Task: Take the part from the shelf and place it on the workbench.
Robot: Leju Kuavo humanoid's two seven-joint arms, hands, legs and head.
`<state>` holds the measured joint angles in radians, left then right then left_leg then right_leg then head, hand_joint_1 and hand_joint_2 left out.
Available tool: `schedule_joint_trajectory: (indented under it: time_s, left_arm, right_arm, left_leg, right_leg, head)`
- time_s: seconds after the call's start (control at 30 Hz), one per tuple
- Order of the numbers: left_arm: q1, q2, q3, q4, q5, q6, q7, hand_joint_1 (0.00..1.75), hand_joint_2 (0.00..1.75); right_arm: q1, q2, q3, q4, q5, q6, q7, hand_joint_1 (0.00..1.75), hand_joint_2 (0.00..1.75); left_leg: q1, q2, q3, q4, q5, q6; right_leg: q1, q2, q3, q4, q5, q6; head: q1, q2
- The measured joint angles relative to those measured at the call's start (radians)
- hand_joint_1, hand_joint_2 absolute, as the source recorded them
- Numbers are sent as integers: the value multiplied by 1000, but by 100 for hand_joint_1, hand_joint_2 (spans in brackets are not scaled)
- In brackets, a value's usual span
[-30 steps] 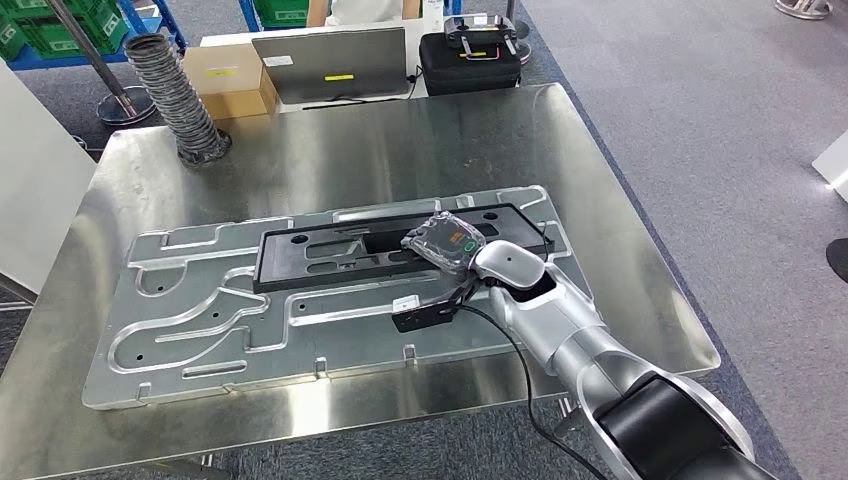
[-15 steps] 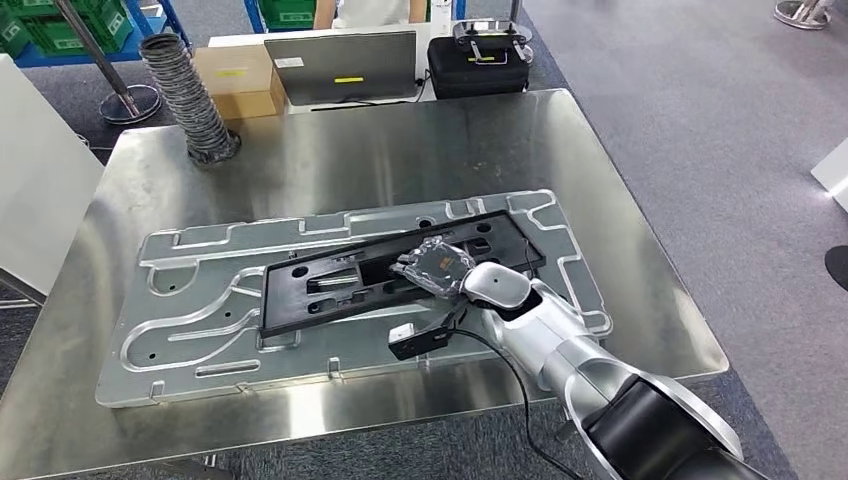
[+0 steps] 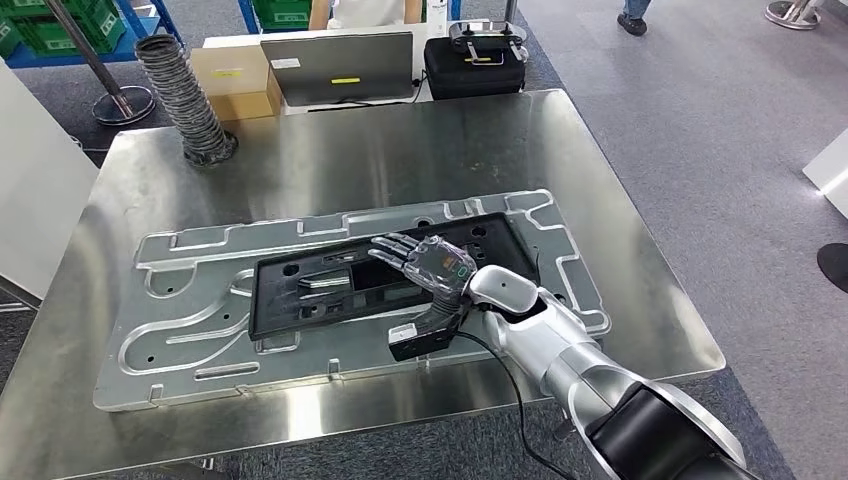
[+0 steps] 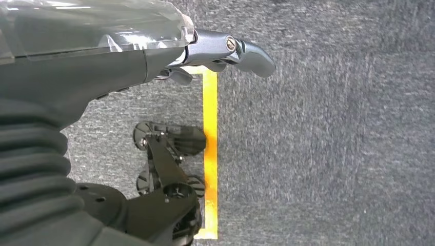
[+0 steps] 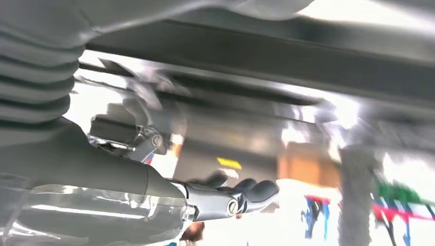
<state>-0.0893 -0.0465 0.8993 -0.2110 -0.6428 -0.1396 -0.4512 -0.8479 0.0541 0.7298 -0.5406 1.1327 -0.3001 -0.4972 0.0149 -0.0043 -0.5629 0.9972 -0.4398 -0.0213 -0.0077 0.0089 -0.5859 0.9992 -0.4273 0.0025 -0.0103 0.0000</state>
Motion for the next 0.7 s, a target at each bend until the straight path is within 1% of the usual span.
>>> schedule_joint_trajectory:
  time_s: [0.07,0.1,0.13,0.17,0.2,0.23,0.27,0.3,0.33,0.37,0.4,0.43,0.47,0.5,0.53,0.6,0.63,0.67,0.7]
  left_arm:
    - [0,0,0,0,-2,-1,1,0,0]
    - [0,0,0,0,-4,-1,2,0,0]
    - [0,0,1,0,-5,-1,3,0,0]
    - [0,0,2,0,-6,-1,5,0,0]
    - [0,0,4,0,-6,0,6,0,0]
    - [1,0,6,0,-6,1,8,0,0]
    - [1,0,8,0,-4,1,8,0,0]
    - [2,0,12,0,-2,2,9,0,0]
    - [3,-1,15,0,0,2,9,0,0]
    - [4,-1,19,0,2,2,8,0,0]
    - [4,-3,23,0,4,2,7,0,0]
    - [5,-5,26,0,6,2,6,0,0]
    - [6,-7,29,0,10,3,3,0,0]
    - [8,-8,32,0,13,3,1,0,0]
    - [10,-8,36,0,17,4,-1,0,0]
    - [15,-8,46,0,22,5,-5,0,0]
    - [16,-8,50,0,24,5,-7,0,0]
    - [17,-8,54,0,27,5,-8,0,0]
    - [18,-8,59,0,30,5,-9,0,0]
  right_arm:
    - [26,-14,-22,-75,-69,-16,-32,0,0]
    - [40,-25,-36,-123,-105,-24,-46,0,0]
    - [55,-38,-51,-176,-143,-33,-59,0,0]
    - [72,-51,-68,-231,-179,-43,-71,0,0]
    - [89,-65,-84,-287,-213,-51,-80,0,0]
    - [110,-80,-99,-342,-243,-60,-88,0,0]
    - [131,-94,-115,-394,-267,-68,-94,0,0]
    - [151,-109,-130,-442,-288,-77,-100,0,0]
    - [170,-124,-147,-487,-308,-88,-108,0,0]
    - [187,-139,-166,-530,-329,-100,-116,0,0]
    - [201,-154,-188,-570,-351,-112,-127,0,0]
    - [215,-168,-211,-606,-373,-122,-138,0,0]
    - [230,-182,-235,-638,-393,-133,-149,0,0]
    - [245,-195,-257,-665,-408,-142,-159,0,0]
    - [263,-208,-281,-691,-421,-150,-168,0,0]
    - [301,-231,-332,-741,-438,-163,-180,0,0]
    - [322,-242,-365,-769,-448,-171,-183,0,0]
    - [344,-251,-399,-796,-458,-180,-184,0,0]
    - [371,-260,-440,-825,-470,-189,-184,0,0]
  left_leg:
    - [0,-1,-3,-3,6,16]
    - [1,-1,-3,-5,8,23]
    - [2,-1,-3,-8,11,30]
    - [1,-1,-4,-10,13,35]
    - [-1,0,-5,-10,13,39]
    - [-3,0,-6,-9,12,42]
    - [-6,-1,-7,-9,11,44]
    - [-8,-1,-6,-8,10,46]
    - [-11,-2,-5,-8,10,46]
    - [-13,-3,-4,-7,8,47]
    - [-16,-4,-2,-6,7,46]
    - [-18,-5,-2,-5,5,44]
    - [-20,-5,-2,-4,3,40]
    - [-20,-5,-2,-4,1,37]
    - [-19,-4,-2,-4,0,32]
    - [-19,-3,-3,3,-9,24]
    - [-19,-3,-11,25,-26,19]
    - [-17,-2,-30,71,-54,14]
    - [-14,-2,-59,138,-90,9]
  right_leg:
    - [-2,0,-2,1,-1,14]
    - [-4,-1,-7,13,-12,19]
    - [-5,-2,-23,47,-34,24]
    - [-5,-3,-48,102,-65,27]
    - [-5,-3,-82,172,-99,29]
    - [-5,-3,-116,241,-127,30]
    - [-5,-3,-140,287,-138,30]
    - [-5,-3,-146,295,-129,28]
    - [-4,-3,-133,266,-104,24]
    - [-2,-3,-103,201,-67,18]
    - [2,-5,-66,125,-36,9]
    - [5,-7,-37,63,-14,2]
    - [10,-9,-17,19,-2,-4]
    - [12,-11,-10,3,-2,-7]
    - [14,-11,-10,1,-1,-9]
    - [7,-11,-4,-8,3,-17]
    - [3,-12,-1,-13,5,-20]
    - [-1,-13,3,-18,6,-23]
    - [-1,-14,5,-19,5,-24]
  head:
    - [0,0]
    - [0,0]
    - [0,0]
    - [0,0]
    - [0,0]
    - [0,0]
    - [0,0]
    - [0,0]
    - [0,0]
    - [0,0]
    - [0,0]
    - [0,0]
    - [0,0]
    - [0,0]
    - [0,0]
    - [0,0]
    - [0,0]
    - [0,0]
    - [0,0]
